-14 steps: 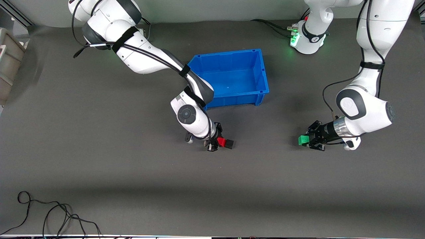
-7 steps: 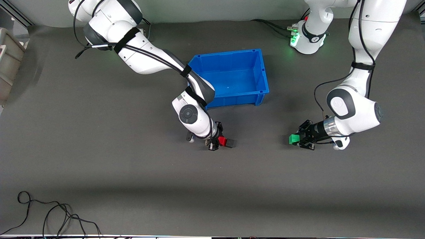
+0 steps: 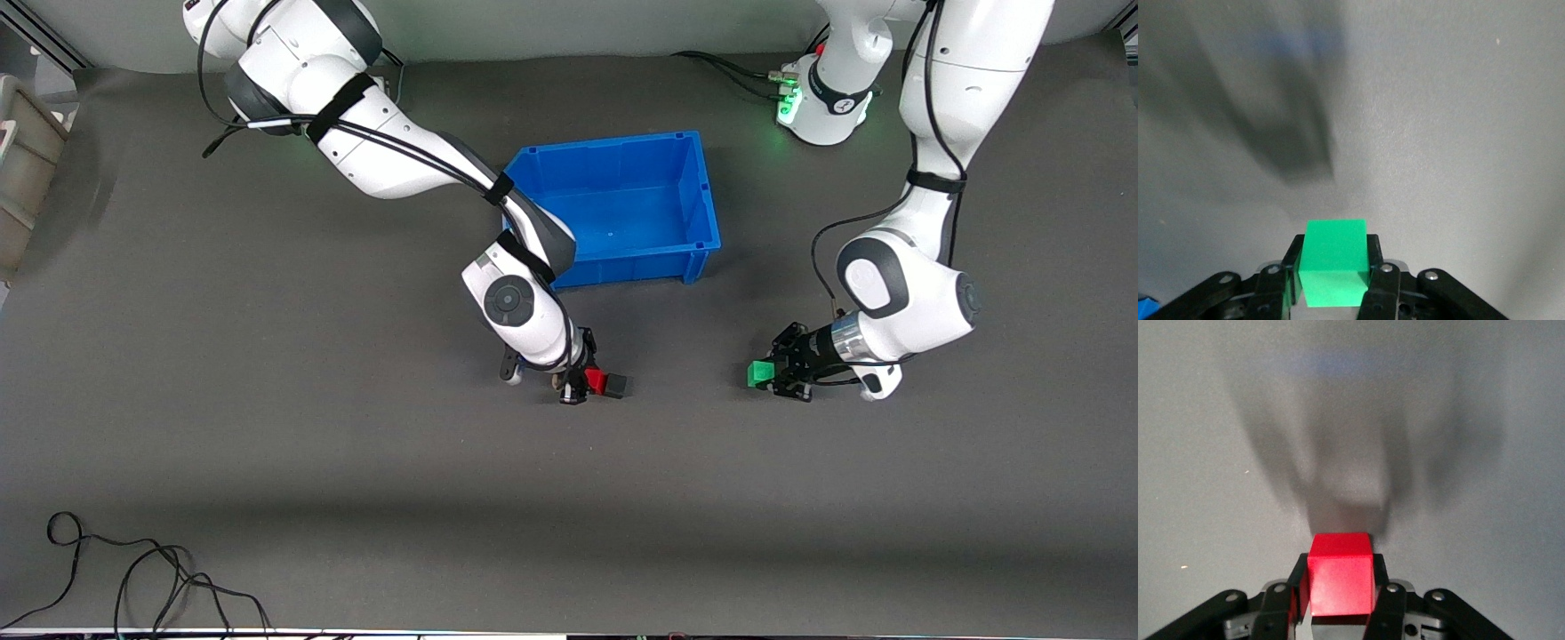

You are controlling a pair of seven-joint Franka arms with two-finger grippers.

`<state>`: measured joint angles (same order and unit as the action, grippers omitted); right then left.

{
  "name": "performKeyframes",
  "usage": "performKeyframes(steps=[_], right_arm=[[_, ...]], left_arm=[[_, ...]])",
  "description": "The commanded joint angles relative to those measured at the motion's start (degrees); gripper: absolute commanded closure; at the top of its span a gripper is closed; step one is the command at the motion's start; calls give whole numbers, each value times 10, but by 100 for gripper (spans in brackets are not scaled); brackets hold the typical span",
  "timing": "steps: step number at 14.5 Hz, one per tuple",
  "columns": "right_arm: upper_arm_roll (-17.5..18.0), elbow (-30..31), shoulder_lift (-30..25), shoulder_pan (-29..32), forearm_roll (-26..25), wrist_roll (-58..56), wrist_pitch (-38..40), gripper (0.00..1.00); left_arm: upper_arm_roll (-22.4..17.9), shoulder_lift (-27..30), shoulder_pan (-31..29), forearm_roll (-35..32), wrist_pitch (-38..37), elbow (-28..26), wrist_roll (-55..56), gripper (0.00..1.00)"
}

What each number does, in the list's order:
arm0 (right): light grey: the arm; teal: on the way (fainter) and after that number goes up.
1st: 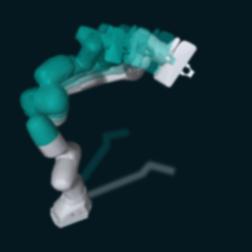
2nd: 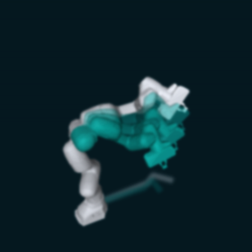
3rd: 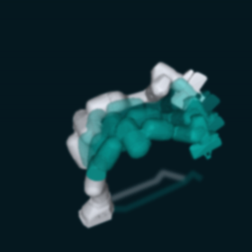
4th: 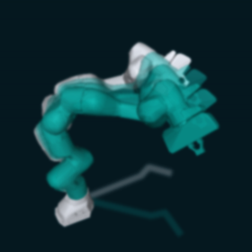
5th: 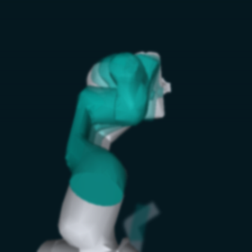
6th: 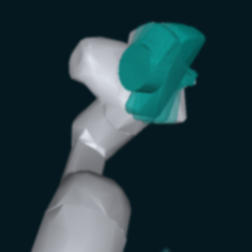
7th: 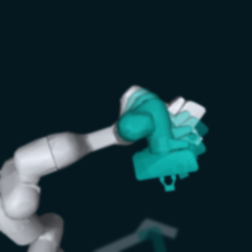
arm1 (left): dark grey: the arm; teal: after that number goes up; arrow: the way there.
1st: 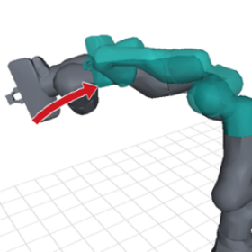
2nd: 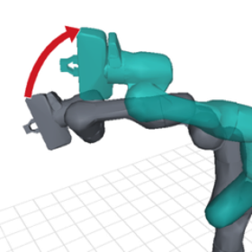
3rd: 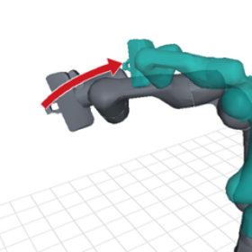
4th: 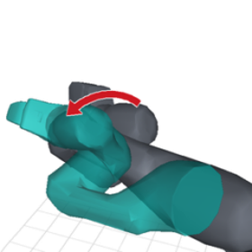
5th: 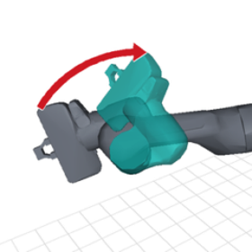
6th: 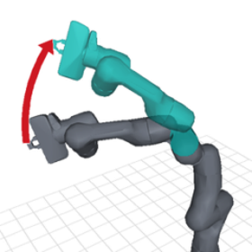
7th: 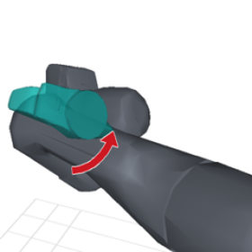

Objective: Attach green and red cubes to black cube
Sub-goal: 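Slide the green cube with the left gripper toward the black cube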

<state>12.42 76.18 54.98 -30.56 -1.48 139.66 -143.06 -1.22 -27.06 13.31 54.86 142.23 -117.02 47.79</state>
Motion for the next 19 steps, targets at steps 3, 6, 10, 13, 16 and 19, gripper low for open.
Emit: performKeyframes(steps=[3,6,10,13,16,19], right_arm=[[-10,-10,15,-6,-37,-40,1,81],[-10,-8,17,-12,-39,-63,1,80],[-10,-7,15,-17,-41,-116,14,80],[-12,-7,17,-22,-37,-141,12,80],[-12,-7,20,-23,-34,-131,10,68],[-12,-6,21,-23,-32,-101,8,80]], left_arm=[[-6,-3,22,24,6,7,6,74],[-5,-7,37,41,31,7,7,74],[2,-23,79,79,65,18,25,74],[2,-47,125,79,102,35,82,74],[2,-67,156,80,121,60,123,74],[2,-85,181,79,144,80,165,74]])
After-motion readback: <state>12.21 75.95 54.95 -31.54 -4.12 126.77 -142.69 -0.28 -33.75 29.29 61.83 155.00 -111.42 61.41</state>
